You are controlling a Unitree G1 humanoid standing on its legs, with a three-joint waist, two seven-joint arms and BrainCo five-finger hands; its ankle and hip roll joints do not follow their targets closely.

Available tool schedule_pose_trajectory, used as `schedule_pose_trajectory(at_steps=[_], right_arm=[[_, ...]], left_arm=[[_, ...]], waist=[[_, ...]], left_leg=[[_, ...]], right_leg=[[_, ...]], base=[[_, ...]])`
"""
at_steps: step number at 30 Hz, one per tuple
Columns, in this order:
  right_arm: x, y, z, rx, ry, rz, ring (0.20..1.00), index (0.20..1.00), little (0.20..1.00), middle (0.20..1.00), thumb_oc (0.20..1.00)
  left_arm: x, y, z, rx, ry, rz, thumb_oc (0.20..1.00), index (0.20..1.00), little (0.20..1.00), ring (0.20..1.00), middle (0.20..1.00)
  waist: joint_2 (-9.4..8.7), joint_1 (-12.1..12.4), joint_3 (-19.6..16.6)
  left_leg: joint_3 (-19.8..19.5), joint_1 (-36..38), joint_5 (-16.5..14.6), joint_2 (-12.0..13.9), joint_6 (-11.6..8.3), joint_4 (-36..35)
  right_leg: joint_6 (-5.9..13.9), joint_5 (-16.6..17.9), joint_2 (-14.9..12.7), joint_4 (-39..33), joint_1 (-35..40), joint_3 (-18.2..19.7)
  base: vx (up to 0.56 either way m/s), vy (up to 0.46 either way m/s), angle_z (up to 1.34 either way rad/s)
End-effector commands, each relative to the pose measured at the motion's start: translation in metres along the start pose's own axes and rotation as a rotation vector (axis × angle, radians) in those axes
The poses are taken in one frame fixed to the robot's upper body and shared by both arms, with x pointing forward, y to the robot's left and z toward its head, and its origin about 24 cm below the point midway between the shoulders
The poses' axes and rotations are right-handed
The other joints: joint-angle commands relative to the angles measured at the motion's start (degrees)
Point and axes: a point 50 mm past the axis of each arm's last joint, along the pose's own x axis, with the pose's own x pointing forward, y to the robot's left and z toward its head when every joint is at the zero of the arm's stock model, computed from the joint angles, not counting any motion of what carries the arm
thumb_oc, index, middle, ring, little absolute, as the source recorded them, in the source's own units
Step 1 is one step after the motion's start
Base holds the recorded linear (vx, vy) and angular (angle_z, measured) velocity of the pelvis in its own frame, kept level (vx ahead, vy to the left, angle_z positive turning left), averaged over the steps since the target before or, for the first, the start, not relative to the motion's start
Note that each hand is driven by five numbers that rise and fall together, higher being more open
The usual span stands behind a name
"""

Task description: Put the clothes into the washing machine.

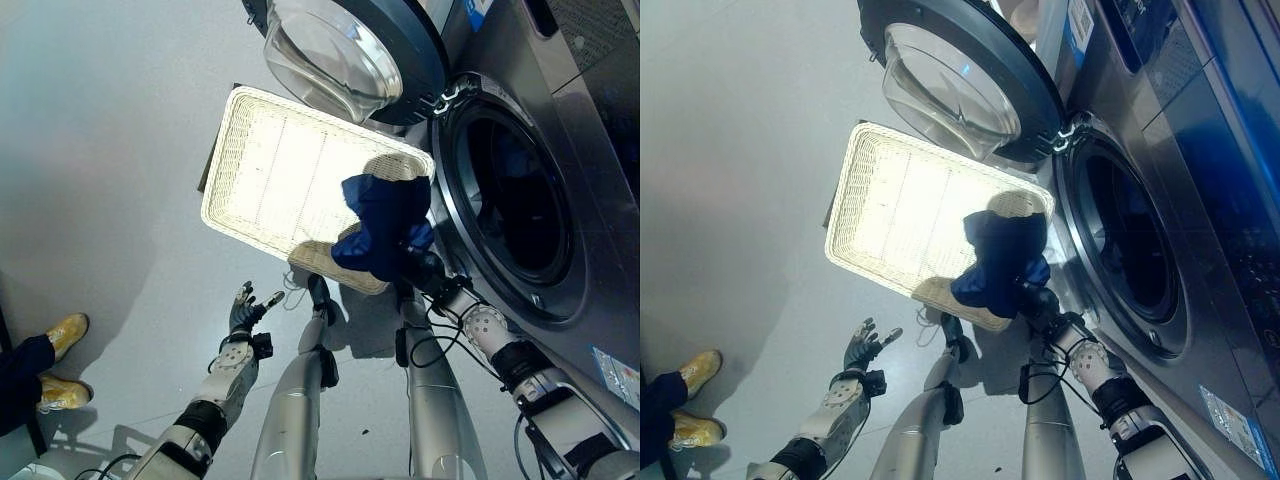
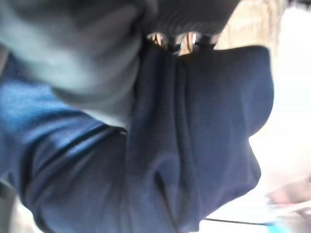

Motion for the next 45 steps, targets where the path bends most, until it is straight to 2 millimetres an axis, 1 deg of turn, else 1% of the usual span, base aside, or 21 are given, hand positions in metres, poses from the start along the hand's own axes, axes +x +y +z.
schedule_pose_trajectory(at_steps=[1,3,4,5,7,8,11,12,13,16,17,18,20,21,22,23,26,28,31,39,45], right_arm=[[-0.007,0.004,0.077,0.321,-0.403,-0.126,0.200,0.200,0.200,0.200,0.200],[-0.021,-0.003,0.118,0.475,-0.575,-0.199,0.200,0.200,0.200,0.200,0.200],[-0.044,-0.015,0.156,0.658,-0.803,-0.256,0.200,0.200,0.200,0.200,0.200],[-0.062,-0.021,0.174,0.751,-0.977,-0.269,0.200,0.200,0.200,0.200,0.200],[-0.111,-0.033,0.198,0.932,-1.413,-0.364,0.200,0.200,0.200,0.200,0.200],[-0.139,-0.024,0.210,1.087,-1.649,-0.361,0.200,0.200,0.200,0.200,0.200],[-0.168,-0.008,0.225,1.299,-1.852,-0.358,0.244,0.244,0.244,0.244,0.244],[-0.185,-0.003,0.233,1.309,-1.969,-0.347,0.395,0.395,0.395,0.395,0.395],[-0.203,-0.003,0.241,1.307,-2.058,-0.359,0.956,0.956,0.956,0.956,0.956],[-0.221,-0.014,0.246,1.288,-2.085,-0.443,1.000,1.000,1.000,1.000,1.000],[-0.221,-0.019,0.245,1.234,-2.050,-0.475,1.000,1.000,1.000,1.000,1.000],[-0.202,-0.032,0.242,1.110,-1.840,-0.506,1.000,1.000,1.000,1.000,1.000],[-0.178,-0.038,0.236,1.033,-1.704,-0.404,1.000,1.000,1.000,1.000,1.000],[-0.128,-0.041,0.216,0.900,-1.353,-0.355,1.000,1.000,1.000,1.000,1.000],[-0.118,-0.042,0.210,0.862,-1.280,-0.342,1.000,1.000,1.000,1.000,1.000],[-0.081,-0.048,0.182,0.759,-0.948,-0.349,1.000,1.000,1.000,1.000,1.000],[-0.054,-0.054,0.142,0.652,-0.637,-0.309,1.000,1.000,1.000,1.000,1.000],[-0.047,-0.069,0.107,0.572,-0.484,-0.291,1.000,1.000,1.000,1.000,1.000],[-0.045,-0.082,0.078,0.515,-0.408,-0.285,1.000,1.000,1.000,1.000,1.000],[-0.025,-0.067,0.043,0.377,-0.291,-0.255,1.000,1.000,1.000,1.000,1.000],[-0.021,-0.061,-0.001,0.281,-0.178,-0.287,1.000,1.000,1.000,1.000,1.000]], left_arm=[[0.004,0.015,0.003,0.033,-0.026,0.026,1.000,1.000,1.000,1.000,1.000],[0.002,0.021,-0.001,0.034,-0.028,0.033,1.000,1.000,1.000,1.000,1.000],[0.000,0.027,-0.004,0.038,-0.035,0.038,1.000,1.000,1.000,1.000,1.000],[-0.003,0.029,-0.006,0.040,-0.040,0.042,1.000,1.000,1.000,1.000,1.000],[-0.003,0.031,-0.001,0.059,-0.059,0.040,1.000,1.000,1.000,1.000,1.000],[0.000,0.033,0.011,0.076,-0.079,0.035,1.000,1.000,1.000,1.000,1.000],[0.004,0.041,0.025,0.060,-0.095,0.033,1.000,1.000,1.000,1.000,1.000],[0.004,0.045,0.028,0.053,-0.098,0.033,1.000,1.000,1.000,1.000,1.000],[0.004,0.049,0.029,0.038,-0.098,0.032,1.000,1.000,1.000,1.000,1.000],[0.004,0.054,0.029,0.034,-0.094,0.026,1.000,1.000,1.000,1.000,1.000],[0.003,0.054,0.027,0.034,-0.081,0.024,1.000,1.000,1.000,1.000,1.000],[0.002,0.053,0.022,0.027,-0.059,0.024,1.000,1.000,1.000,1.000,1.000],[0.001,0.049,0.016,0.018,-0.046,0.023,1.000,1.000,1.000,1.000,1.000],[0.002,0.044,0.015,0.028,-0.044,0.011,1.000,1.000,1.000,1.000,1.000],[0.003,0.044,0.014,0.029,-0.043,0.007,1.000,1.000,1.000,1.000,1.000],[0.004,0.040,0.015,0.034,-0.042,-0.001,1.000,1.000,1.000,1.000,1.000],[0.005,0.036,0.014,0.039,-0.047,-0.014,1.000,1.000,1.000,1.000,1.000],[0.006,0.035,0.012,0.045,-0.053,-0.016,1.000,1.000,1.000,1.000,1.000],[0.006,0.029,0.010,0.051,-0.058,-0.029,1.000,1.000,1.000,1.000,1.000],[0.003,0.015,0.008,0.019,-0.052,-0.039,1.000,1.000,1.000,1.000,1.000],[-0.001,0.005,0.001,-0.014,-0.045,-0.019,1.000,1.000,1.000,1.000,1.000]], waist=[[0.21,-0.6,0.1],[-0.09,-0.6,0.1],[-0.38,-0.6,0.1],[-0.54,-0.7,0.1],[-0.83,-0.4,0.1],[-0.78,-0.2,0.1],[-0.24,-0.1,0.1],[-0.06,-0.2,0.1],[0.12,-0.5,0.1],[-0.09,-1.0,0.1],[-0.08,-1.1,0.1],[-0.21,-1.1,0.1],[-0.05,-0.9,0.1],[0.07,-0.4,0.1],[0.11,-0.3,0.1],[0.19,-0.1,0.1],[0.40,0.2,0.1],[0.21,0.5,0.1],[0.55,1.0,0.1],[1.24,1.4,0.1],[0.34,1.3,0.1]], left_leg=[[0.2,-1.7,-6.4,-4.5,-1.43,7.2],[0.1,-1.8,-6.9,-4.2,-1.50,7.5],[-0.2,-1.9,-7.2,-4.0,-1.51,7.7],[-0.5,-2.2,-7.3,-3.9,-1.46,7.5],[-1.2,-2.5,-7.3,-3.9,-1.35,6.7],[-1.7,-3.2,-6.8,-4.1,-1.22,6.2],[-2.2,-4.2,-6.0,-4.3,-0.99,5.5],[-2.5,-4.2,-5.9,-4.4,-1.02,5.2],[-2.9,-4.3,-5.9,-4.5,-1.18,5.2],[-3.0,-5.2,-5.3,-4.8,-1.36,5.3],[-3.1,-4.8,-5.8,-4.8,-1.47,5.5],[-3.0,-5.3,-5.6,-5.0,-1.28,5.8],[-2.8,-4.5,-5.9,-5.1,-1.11,5.3],[-2.3,-4.4,-5.6,-5.1,-0.98,4.7],[-2.2,-4.5,-5.4,-5.1,-0.94,4.5],[-2.0,-4.7,-5.0,-5.2,-0.80,4.1],[-1.7,-4.7,-4.7,-5.3,-0.82,4.0],[-1.8,-4.7,-4.8,-5.4,-0.67,4.4],[-2.2,-4.0,-4.8,-5.8,-0.44,4.2],[-2.8,-2.5,-4.4,-5.9,-0.19,2.8],[-3.3,-1.3,-4.3,-6.0,0.13,2.5]], right_leg=[[1.46,-1.2,2.1,-2.4,2.0,-4.4],[1.50,-1.6,2.3,-2.0,2.1,-4.4],[1.54,-1.6,2.5,-2.0,2.2,-4.3],[1.63,-1.5,2.7,-2.0,2.2,-4.3],[1.88,-1.0,2.8,-2.3,2.1,-4.5],[1.89,-0.6,3.0,-2.5,1.3,-4.6],[1.87,0.0,3.0,-2.7,0.2,-4.4],[1.82,-0.1,3.0,-2.8,0.2,-4.2],[1.78,-0.1,3.2,-2.9,0.0,-3.8],[2.05,1.2,2.9,-3.8,-0.7,-3.7],[2.26,0.8,2.7,-3.9,-0.2,-3.8],[2.48,1.7,2.4,-4.7,-0.5,-3.9],[2.71,1.7,2.3,-5.5,0.4,-3.8],[2.74,2.0,2.1,-5.9,0.5,-3.7],[2.73,2.1,2.1,-6.0,0.4,-3.7],[2.62,2.3,2.1,-5.8,0.2,-3.8],[2.39,1.8,1.9,-5.2,0.2,-4.0],[2.14,1.1,1.8,-4.3,0.5,-4.6],[2.02,0.4,1.7,-4.0,1.3,-4.8],[1.88,-0.2,2.0,-3.9,2.6,-4.7],[1.55,-0.4,2.4,-3.8,3.8,-4.8]], base=[[0.05,-0.063,-0.01],[0.03,-0.074,-0.03],[0.03,-0.100,-0.04],[0.03,-0.114,-0.03],[0.01,-0.135,-0.04],[-0.02,-0.117,-0.02],[-0.01,-0.021,0.01],[0.01,0.038,0.02],[-0.02,0.042,0.03],[-0.01,0.039,0.06],[0.01,0.084,0.08],[0.06,0.094,0.07],[0.01,0.083,-0.02],[-0.03,0.045,-0.07],[-0.04,0.041,-0.10],[-0.03,0.040,-0.03],[-0.02,0.018,0.00],[-0.02,-0.010,-0.04],[0.00,-0.002,-0.01],[-0.02,0.044,0.04],[-0.03,0.050,0.03]])
